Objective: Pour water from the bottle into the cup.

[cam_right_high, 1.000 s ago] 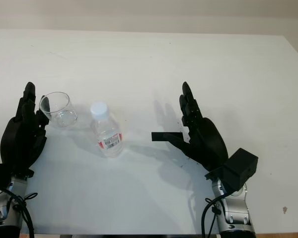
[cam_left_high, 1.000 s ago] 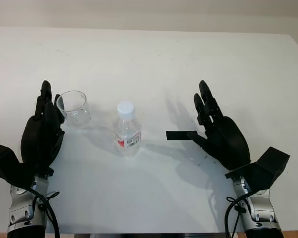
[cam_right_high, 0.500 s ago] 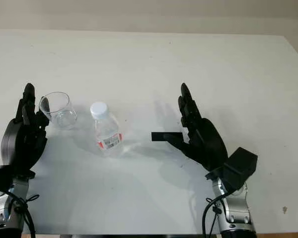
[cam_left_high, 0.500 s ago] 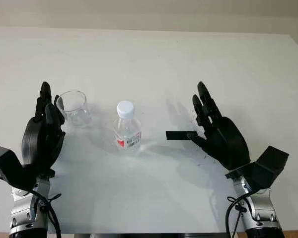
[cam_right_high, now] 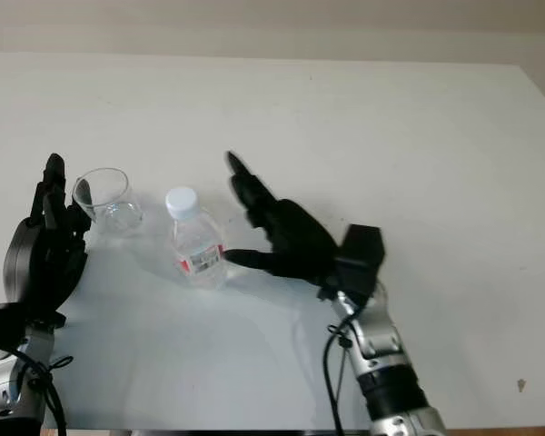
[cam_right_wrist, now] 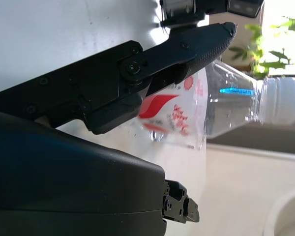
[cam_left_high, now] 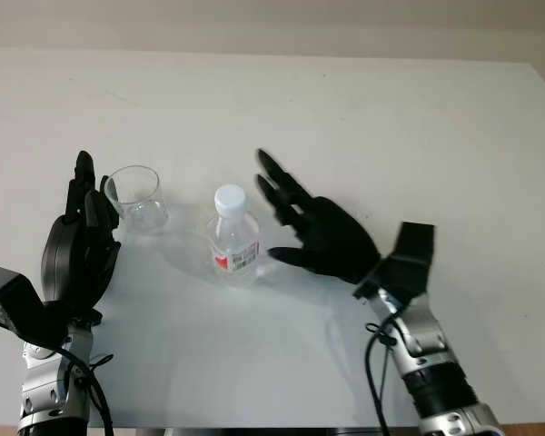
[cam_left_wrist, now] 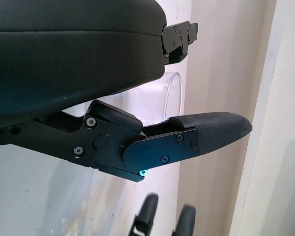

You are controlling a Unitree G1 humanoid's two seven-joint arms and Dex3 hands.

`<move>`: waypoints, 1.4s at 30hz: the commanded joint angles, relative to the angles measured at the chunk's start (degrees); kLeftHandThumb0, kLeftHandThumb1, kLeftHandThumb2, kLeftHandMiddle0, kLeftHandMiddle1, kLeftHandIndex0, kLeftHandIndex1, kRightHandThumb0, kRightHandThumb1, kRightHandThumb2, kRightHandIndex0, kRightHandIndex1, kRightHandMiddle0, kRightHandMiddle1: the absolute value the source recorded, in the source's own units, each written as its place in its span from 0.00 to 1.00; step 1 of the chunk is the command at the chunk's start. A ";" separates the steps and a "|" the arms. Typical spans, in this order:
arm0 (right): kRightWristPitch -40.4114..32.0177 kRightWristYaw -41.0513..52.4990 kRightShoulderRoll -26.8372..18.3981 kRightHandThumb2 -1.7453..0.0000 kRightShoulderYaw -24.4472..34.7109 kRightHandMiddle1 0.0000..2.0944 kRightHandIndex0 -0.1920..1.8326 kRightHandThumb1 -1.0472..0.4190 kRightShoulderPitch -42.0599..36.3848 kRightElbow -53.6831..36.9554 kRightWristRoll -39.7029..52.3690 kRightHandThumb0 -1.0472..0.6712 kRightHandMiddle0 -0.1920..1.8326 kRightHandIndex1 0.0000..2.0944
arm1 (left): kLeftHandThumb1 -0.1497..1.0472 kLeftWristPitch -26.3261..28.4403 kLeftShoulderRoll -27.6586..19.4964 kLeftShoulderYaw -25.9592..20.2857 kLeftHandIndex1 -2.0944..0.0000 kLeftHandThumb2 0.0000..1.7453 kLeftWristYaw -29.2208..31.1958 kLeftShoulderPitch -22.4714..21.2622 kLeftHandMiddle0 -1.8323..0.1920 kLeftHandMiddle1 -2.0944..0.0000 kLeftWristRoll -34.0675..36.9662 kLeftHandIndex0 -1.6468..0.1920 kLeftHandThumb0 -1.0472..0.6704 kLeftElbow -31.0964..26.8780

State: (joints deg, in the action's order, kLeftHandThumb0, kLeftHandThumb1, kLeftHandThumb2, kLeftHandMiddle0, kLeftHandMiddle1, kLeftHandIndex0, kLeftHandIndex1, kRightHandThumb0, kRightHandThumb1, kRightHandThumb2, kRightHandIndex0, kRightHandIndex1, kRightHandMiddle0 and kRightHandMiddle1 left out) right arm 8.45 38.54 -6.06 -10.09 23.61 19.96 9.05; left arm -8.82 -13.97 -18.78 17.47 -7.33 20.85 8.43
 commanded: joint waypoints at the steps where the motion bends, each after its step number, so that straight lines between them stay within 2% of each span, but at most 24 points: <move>1: 0.89 1.44 0.87 0.97 -0.85 0.00 0.00 0.07 1.82 2.30 -0.31 0.03 0.00 0.00 | 1.00 -0.48 -0.02 -0.21 1.00 0.36 0.09 0.27 1.00 1.00 0.04 1.00 0.14 -0.77; 9: 4.03 5.95 1.90 0.97 -3.44 0.00 0.00 0.07 5.26 7.63 -2.50 0.01 0.00 0.00 | 1.00 -0.21 0.00 -0.22 1.00 0.36 0.10 0.47 1.00 1.00 0.02 1.00 0.14 -1.03; 15: 4.75 10.62 1.50 0.98 -5.40 0.00 0.00 0.09 6.18 7.10 -3.30 0.01 0.00 0.00 | 1.00 -0.19 -0.26 -0.24 1.00 0.36 0.14 0.21 1.00 1.00 -0.10 1.00 0.14 -0.94; 20: 2.82 10.30 3.03 0.98 -5.14 0.00 0.00 0.13 5.65 6.46 -2.37 0.09 0.00 0.00 | 1.00 -0.05 -0.43 -0.13 1.00 0.36 0.38 0.09 1.00 1.00 -0.09 1.00 0.14 -1.09; 22: 2.71 9.72 3.54 0.98 -5.04 0.00 0.00 0.14 4.99 5.76 -2.03 0.15 0.01 0.00 | 1.00 0.15 -0.36 -0.11 1.00 0.36 0.24 0.18 1.00 1.00 -0.06 1.00 0.14 -1.43; 24: 2.88 9.29 4.01 0.98 -4.93 0.04 0.05 0.15 4.55 5.60 -1.59 0.20 0.08 0.03 | 1.00 0.36 -0.29 -0.12 1.00 0.36 -0.07 0.26 1.00 1.00 -0.15 1.00 0.14 -1.74; 25: 2.85 8.80 4.13 0.97 -4.97 0.17 0.04 0.16 4.38 5.43 -1.67 0.22 0.06 0.12 | 1.00 0.36 -0.25 -0.12 1.00 0.36 -0.09 0.27 1.00 1.00 -0.15 1.00 0.14 -1.80; 26: 2.68 8.24 4.28 0.97 -5.01 0.43 0.02 0.17 4.22 5.30 -1.80 0.24 0.03 0.32 | 1.00 0.33 -0.18 -0.11 1.00 0.36 -0.09 0.25 1.00 1.00 -0.11 1.00 0.14 -1.76; 27: 3.07 7.79 4.44 0.97 -5.05 0.76 0.03 0.17 4.10 5.35 -1.95 0.28 0.04 0.71 | 1.00 0.20 -0.12 -0.08 1.00 0.36 -0.09 0.24 1.00 1.00 -0.15 1.00 0.14 -1.71; 28: 3.39 7.50 4.53 0.97 -5.08 0.88 0.07 0.17 4.02 5.41 -2.02 0.30 0.10 0.85 | 1.00 0.12 -0.08 -0.05 1.00 0.36 -0.11 0.25 1.00 1.00 -0.20 1.00 0.14 -1.69; 29: 3.94 7.19 4.47 0.97 -5.22 0.94 0.09 0.17 3.99 5.46 -2.33 0.30 0.13 0.92 | 1.00 0.10 -0.01 -0.02 1.00 0.36 -0.34 0.27 1.00 1.00 -0.38 1.00 0.14 -1.71; 31: 4.75 6.12 3.73 0.97 -5.95 0.99 0.42 0.15 3.93 4.85 -4.15 0.31 0.39 0.98 | 1.00 0.16 -0.03 -0.05 1.00 0.36 -0.35 0.29 1.00 1.00 -0.38 1.00 0.14 -1.56; 32: 4.93 5.51 3.38 0.97 -6.28 0.99 0.65 0.13 3.86 4.43 -5.16 0.31 0.57 0.99 | 1.00 0.21 -0.06 -0.08 1.00 0.36 -0.27 0.30 1.00 1.00 -0.33 1.00 0.14 -1.50; 33: 5.13 4.95 3.15 0.97 -6.46 1.00 0.78 0.12 3.65 3.98 -5.94 0.31 0.67 1.00 | 1.00 0.17 -0.11 -0.07 1.00 0.36 -0.20 0.32 1.00 1.00 -0.35 1.00 0.14 -1.50; 34: 5.93 4.57 3.03 0.97 -6.58 1.00 0.91 0.10 3.43 3.83 -6.56 0.32 0.82 1.00 | 1.00 0.12 -0.14 -0.08 1.00 0.36 -0.14 0.32 1.00 1.00 -0.36 1.00 0.14 -1.48; 35: 6.80 4.32 2.97 0.97 -6.68 1.00 0.95 0.09 3.22 3.81 -7.00 0.33 0.91 1.00 | 1.00 0.01 -0.17 -0.11 1.00 0.36 -0.01 0.30 1.00 1.00 -0.31 1.00 0.14 -1.39; 37: 8.78 4.22 2.87 0.96 -6.84 1.00 0.99 0.05 3.02 4.27 -7.46 0.34 0.98 1.00 | 1.00 -0.03 -0.17 -0.14 1.00 0.36 -0.12 0.24 1.00 1.00 -0.41 1.00 0.14 -1.33; 42: 9.70 4.77 1.93 0.90 -7.64 1.00 1.00 0.00 2.69 4.04 -8.39 0.38 1.00 1.00 | 1.00 0.31 -0.17 -0.11 1.00 0.36 -0.49 -0.02 1.00 1.00 -0.63 1.00 0.14 -1.20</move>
State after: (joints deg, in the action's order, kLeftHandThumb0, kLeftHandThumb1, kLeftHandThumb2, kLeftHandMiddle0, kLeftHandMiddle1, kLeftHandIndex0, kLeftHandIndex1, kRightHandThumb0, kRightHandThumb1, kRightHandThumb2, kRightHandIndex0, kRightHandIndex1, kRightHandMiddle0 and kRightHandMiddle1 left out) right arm 17.68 43.15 -3.19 -17.07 27.31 24.45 1.31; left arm -8.58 -14.01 -18.91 17.14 -7.33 20.46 7.75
